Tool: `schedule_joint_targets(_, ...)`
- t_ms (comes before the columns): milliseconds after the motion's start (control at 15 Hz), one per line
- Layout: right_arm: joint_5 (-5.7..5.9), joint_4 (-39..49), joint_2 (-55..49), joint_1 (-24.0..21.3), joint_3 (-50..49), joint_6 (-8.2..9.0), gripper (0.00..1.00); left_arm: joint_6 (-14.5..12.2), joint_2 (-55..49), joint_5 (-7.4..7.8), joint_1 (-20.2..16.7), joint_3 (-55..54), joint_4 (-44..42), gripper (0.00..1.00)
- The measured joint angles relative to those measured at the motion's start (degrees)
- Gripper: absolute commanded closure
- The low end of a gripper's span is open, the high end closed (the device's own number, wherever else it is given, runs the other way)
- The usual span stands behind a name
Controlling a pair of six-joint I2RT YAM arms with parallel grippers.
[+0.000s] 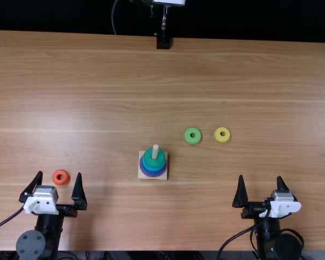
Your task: Build the Hanoi tower: stack the rings onto the peg from bottom to top in this color order: purple, dark blue, light blue, dark green, light green, yellow, orange.
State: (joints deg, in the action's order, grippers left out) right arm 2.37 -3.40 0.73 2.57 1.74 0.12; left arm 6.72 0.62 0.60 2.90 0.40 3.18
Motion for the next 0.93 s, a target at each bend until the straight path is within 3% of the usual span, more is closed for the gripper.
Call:
schedule_joint_targets(733,-0.02,0.1,0.0,0.0,0.0,0.04,0.0,-0.5,0.0,0.04,0.0,0.0,0.0,0.0)
schedule_joint_targets(933,-0.04,5.0,0.0,0.0,0.0,-0.02,0.0,-0.5,0.0,0.02,0.0,0.0,0.0,0.0)
